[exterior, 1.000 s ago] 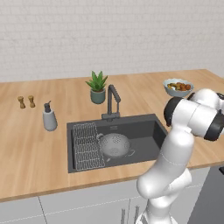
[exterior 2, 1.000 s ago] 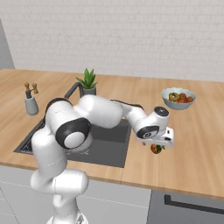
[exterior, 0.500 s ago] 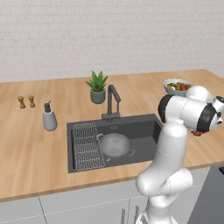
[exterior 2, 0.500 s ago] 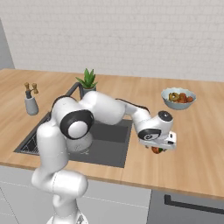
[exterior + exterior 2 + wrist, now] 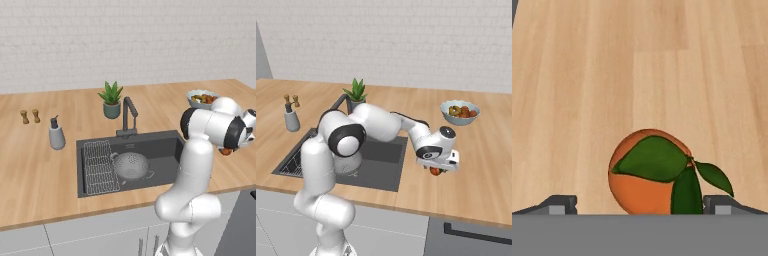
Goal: Put the colander in the sink, put the orange in the colander, and turn on the sink faucet and pour water over the colander.
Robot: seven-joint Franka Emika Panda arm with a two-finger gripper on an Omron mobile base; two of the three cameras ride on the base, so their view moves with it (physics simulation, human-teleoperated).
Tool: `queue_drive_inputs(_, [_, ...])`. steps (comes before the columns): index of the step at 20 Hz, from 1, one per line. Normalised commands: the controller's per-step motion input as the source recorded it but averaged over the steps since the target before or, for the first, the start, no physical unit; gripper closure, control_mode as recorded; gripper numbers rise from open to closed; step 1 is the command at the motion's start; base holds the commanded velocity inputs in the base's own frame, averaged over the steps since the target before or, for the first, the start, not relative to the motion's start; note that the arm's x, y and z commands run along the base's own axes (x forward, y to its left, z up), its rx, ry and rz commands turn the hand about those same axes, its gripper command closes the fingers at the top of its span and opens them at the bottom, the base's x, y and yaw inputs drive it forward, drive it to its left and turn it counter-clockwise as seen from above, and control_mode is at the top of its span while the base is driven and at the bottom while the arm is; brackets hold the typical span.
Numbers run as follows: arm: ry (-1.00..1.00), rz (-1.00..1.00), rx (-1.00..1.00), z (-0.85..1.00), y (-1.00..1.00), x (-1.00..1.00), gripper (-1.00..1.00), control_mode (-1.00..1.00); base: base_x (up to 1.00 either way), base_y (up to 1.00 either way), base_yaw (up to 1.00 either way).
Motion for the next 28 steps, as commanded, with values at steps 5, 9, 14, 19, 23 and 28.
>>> queue_drive_inputs(5, [0.0, 0.0, 0.0, -0.2, 0.0, 0.05, -1.0, -1.0, 0.0, 0.0, 0.0])
queue_drive_inputs(9, [0.0, 0.0, 0.0, -0.16, 0.0, 0.06, -1.0, -1.0, 0.0, 0.0, 0.0])
queue_drive_inputs(14, [0.0, 0.0, 0.0, -0.15, 0.0, 0.1, 1.0, -1.0, 0.0, 0.0, 0.0])
queue_drive_inputs(19, [-0.01, 0.0, 0.0, -0.05, 0.0, 0.12, 1.0, -1.0, 0.0, 0.0, 0.0])
queue_drive_inputs(23, [-0.02, -0.03, 0.0, 0.01, 0.0, -0.01, 1.0, -1.0, 0.0, 0.0, 0.0])
queue_drive_inputs(28, [-0.07, -0.06, 0.0, 0.28, 0.0, -0.61, 1.0, -1.0, 0.0, 0.0, 0.0])
